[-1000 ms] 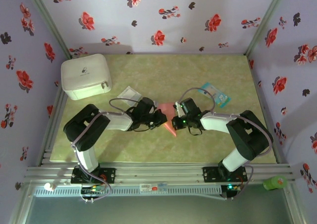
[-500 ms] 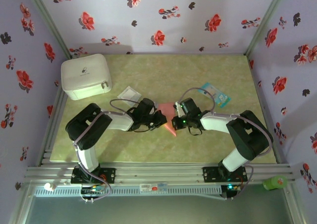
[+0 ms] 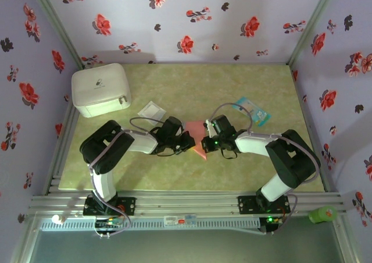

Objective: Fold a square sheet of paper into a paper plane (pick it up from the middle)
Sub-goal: Third fold the triangle at the center of the table.

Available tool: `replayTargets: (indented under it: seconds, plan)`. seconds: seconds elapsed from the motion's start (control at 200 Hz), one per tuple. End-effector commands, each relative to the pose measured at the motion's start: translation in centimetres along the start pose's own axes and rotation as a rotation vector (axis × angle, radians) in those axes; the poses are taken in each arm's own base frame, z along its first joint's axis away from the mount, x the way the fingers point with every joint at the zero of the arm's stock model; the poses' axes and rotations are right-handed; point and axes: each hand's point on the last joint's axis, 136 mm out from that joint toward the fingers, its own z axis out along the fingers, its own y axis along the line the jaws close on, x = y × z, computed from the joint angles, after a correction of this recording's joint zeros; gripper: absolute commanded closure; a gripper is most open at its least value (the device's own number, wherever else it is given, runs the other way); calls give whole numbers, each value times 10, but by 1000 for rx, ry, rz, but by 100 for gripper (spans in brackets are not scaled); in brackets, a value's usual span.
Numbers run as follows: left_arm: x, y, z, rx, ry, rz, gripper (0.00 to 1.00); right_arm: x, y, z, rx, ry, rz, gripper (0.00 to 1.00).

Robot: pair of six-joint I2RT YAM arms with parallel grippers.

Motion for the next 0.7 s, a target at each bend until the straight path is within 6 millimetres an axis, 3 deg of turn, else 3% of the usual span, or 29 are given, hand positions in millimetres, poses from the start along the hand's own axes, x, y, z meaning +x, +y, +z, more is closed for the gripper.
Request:
replayTargets:
  seconds: [0.0,0.15,0.295,0.43,0.56,0.695]
  plan:
    - [9,28,4,-98,20,4,100,11,-8,-1,28,43,30,97]
    - [9,29,5,-101,23,10,100,-4,3,-14,8,-1,38,87]
    - [9,29,6,-103,27,16,100,-14,-2,-35,73,-34,71,65]
    - [9,28,6,-103,29,17,100,-16,5,-50,41,-41,130,58]
    - [9,28,6,-103,28,18,100,-8,40,-50,-162,21,182,64]
    - [8,27,6,-100,27,20,100,7,66,-42,-307,132,224,84]
